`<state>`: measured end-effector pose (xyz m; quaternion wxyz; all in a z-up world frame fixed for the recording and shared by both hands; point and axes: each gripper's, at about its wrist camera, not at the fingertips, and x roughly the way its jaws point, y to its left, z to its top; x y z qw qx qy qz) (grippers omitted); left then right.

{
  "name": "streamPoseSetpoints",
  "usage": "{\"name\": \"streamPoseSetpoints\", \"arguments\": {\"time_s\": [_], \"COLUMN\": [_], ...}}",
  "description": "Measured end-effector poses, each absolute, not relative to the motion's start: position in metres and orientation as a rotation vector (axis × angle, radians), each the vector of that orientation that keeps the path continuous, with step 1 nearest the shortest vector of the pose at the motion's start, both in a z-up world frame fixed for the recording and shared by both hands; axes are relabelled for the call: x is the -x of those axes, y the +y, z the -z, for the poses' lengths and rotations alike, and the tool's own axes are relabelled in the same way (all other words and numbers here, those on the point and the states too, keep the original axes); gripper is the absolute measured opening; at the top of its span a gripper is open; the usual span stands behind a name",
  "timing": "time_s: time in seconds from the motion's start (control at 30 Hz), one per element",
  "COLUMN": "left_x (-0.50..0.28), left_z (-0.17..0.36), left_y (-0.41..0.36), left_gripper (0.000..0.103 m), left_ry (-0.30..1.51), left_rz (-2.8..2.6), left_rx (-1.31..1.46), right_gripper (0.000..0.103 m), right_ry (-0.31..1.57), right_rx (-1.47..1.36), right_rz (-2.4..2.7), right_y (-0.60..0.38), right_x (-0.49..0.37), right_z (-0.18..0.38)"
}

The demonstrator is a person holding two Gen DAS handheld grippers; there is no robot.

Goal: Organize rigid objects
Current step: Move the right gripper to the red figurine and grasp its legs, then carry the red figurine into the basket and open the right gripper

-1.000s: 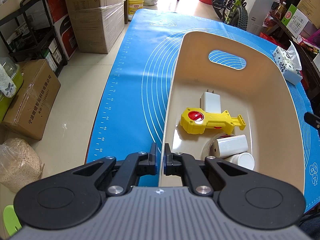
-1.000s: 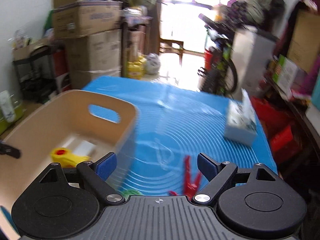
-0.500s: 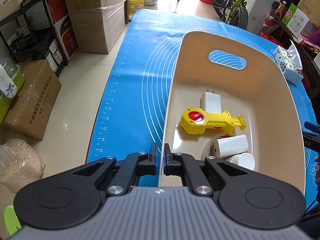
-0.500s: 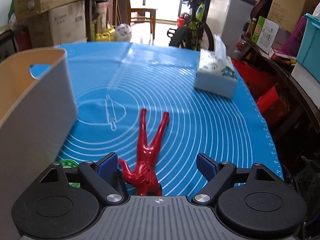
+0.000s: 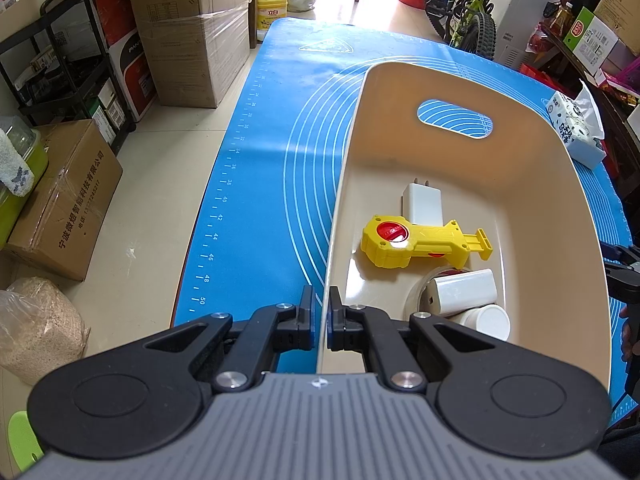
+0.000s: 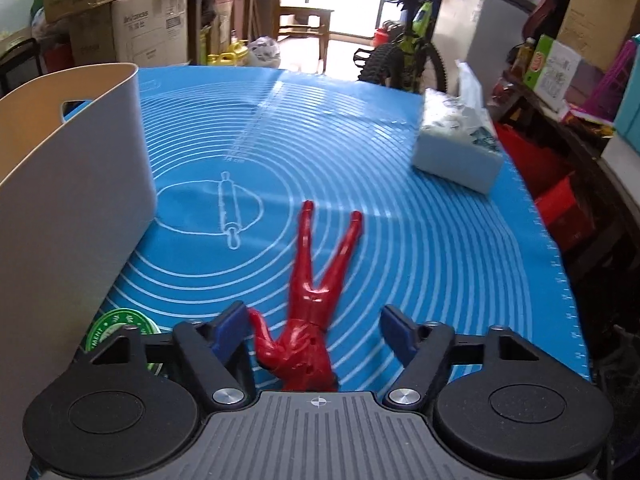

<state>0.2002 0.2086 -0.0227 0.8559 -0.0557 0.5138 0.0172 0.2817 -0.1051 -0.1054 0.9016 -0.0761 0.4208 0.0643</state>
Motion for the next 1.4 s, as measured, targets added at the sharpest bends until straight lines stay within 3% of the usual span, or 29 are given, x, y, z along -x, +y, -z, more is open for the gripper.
{"name": "streamPoseSetpoints", "arguments": {"time_s": [0.13,0.4,0.57,1.4], "left_x": [-0.200,-0.200,-0.200,-0.200], "left_z": [0.023,0.023,0.023,0.023], "left_y": [0.209,0.209,0.209,0.209], "left_gripper": [0.008,0.008,0.008,0.008], "left_ry": [1.080,1.080,1.080,1.080], "left_rz": [-0.036,-0.036,-0.037,-0.037], "left_rx": [0.117,0.118,0.117,0.116], "right_gripper": [0.063,0.062,0.047,0.047], "right_ry": [0.876,0.847,0.851,0.672], "right_rx": [0.143,0.066,-0.001,-0.055], "right_rz": [-0.140,-0.107,-0.105,-0.125], "right_y": [-0.099,-0.105,-0.112,-0.116], "right_x": [-0.284,-0.275,-0.275,-0.240], "right_z": [0.110,0.116,0.114,0.055]}}
